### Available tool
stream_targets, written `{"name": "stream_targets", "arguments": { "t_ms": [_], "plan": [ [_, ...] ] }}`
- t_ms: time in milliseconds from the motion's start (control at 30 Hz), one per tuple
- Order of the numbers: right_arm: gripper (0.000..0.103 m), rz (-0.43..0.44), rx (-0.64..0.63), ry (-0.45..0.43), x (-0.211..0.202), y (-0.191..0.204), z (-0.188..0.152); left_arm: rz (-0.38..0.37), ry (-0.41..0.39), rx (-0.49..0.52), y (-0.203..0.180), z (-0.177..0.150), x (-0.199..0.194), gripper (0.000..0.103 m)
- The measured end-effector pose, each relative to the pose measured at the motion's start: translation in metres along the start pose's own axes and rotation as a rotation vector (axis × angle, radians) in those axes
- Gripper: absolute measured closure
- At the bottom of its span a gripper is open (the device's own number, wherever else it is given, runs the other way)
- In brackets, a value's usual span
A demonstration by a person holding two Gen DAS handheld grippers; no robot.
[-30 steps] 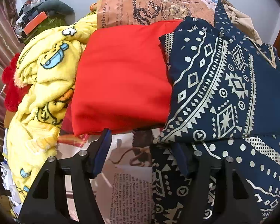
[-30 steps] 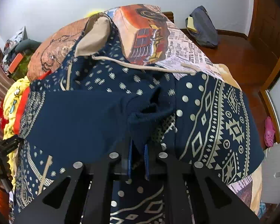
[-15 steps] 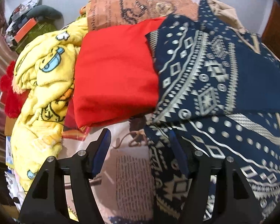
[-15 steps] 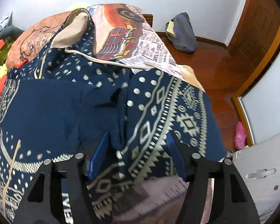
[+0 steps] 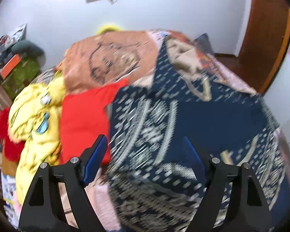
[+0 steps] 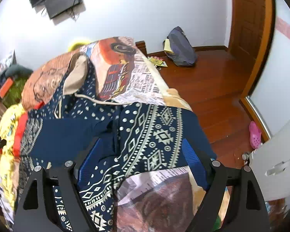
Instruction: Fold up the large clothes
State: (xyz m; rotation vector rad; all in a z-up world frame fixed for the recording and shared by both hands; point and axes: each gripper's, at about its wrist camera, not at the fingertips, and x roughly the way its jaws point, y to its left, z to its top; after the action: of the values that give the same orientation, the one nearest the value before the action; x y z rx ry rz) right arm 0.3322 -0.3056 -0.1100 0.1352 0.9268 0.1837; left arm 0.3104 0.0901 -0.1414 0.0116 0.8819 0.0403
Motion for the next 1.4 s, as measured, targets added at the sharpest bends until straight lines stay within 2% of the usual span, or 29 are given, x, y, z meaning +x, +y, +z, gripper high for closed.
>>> {"name": "stream_targets", "arguments": {
  "t_ms": [100, 200, 433, 633, 800, 867, 933, 967, 1000, 1033, 1100, 1233, 1400],
  "plan": [
    [0.019, -0.001, 0.046, 0.013, 0.008, -0.015, -0.003, -0.035, -0.009, 0.019, -0.025, 0.015, 0.008, 0.023],
    [0.019, 0.014, 0.107, 0.085, 0.025, -0.037, -0.014, -0.064, 0.004, 0.050, -0.053, 0.024, 0.024, 0.023],
    [0.019, 0.087, 0.343, 0.213, 0.071, -0.094, -0.043, -0.102, 0.069, 0.132, -0.106, 0.019, 0.064, 0.023],
    [0.019, 0.190, 0.545, 0.233, 0.101, -0.125, -0.051, -0.123, 0.123, 0.149, -0.124, 0.010, 0.089, 0.023],
    [0.019, 0.207, 0.638, 0.195, 0.118, -0.133, -0.046, -0.116, 0.133, 0.143, -0.122, 0.007, 0.096, 0.023],
    [0.027, 0.180, 0.640, 0.183, 0.123, -0.133, -0.041, -0.108, 0.137, 0.137, -0.119, 0.007, 0.098, 0.023],
    [0.044, 0.125, 0.624, 0.173, 0.125, -0.131, -0.036, -0.098, 0.139, 0.128, -0.116, 0.006, 0.099, 0.023],
    [0.048, 0.107, 0.620, 0.161, 0.125, -0.129, -0.033, -0.096, 0.139, 0.123, -0.114, 0.005, 0.099, 0.023],
    [0.060, 0.096, 0.620, 0.152, 0.123, -0.130, -0.032, -0.094, 0.138, 0.119, -0.112, 0.005, 0.098, 0.023],
    [0.076, 0.080, 0.619, 0.140, 0.121, -0.129, -0.030, -0.091, 0.137, 0.116, -0.110, 0.004, 0.097, 0.023],
    [0.093, 0.058, 0.602, 0.110, 0.113, -0.126, -0.024, -0.083, 0.131, 0.112, -0.106, 0.003, 0.093, 0.023],
    [0.094, 0.043, 0.521, 0.042, 0.088, -0.109, -0.006, -0.077, 0.112, 0.109, -0.100, 0.003, 0.081, 0.023],
    [0.095, 0.090, 0.371, -0.061, 0.041, -0.066, 0.029, -0.076, 0.075, 0.098, -0.091, 0.005, 0.061, 0.023]
  ]
}}
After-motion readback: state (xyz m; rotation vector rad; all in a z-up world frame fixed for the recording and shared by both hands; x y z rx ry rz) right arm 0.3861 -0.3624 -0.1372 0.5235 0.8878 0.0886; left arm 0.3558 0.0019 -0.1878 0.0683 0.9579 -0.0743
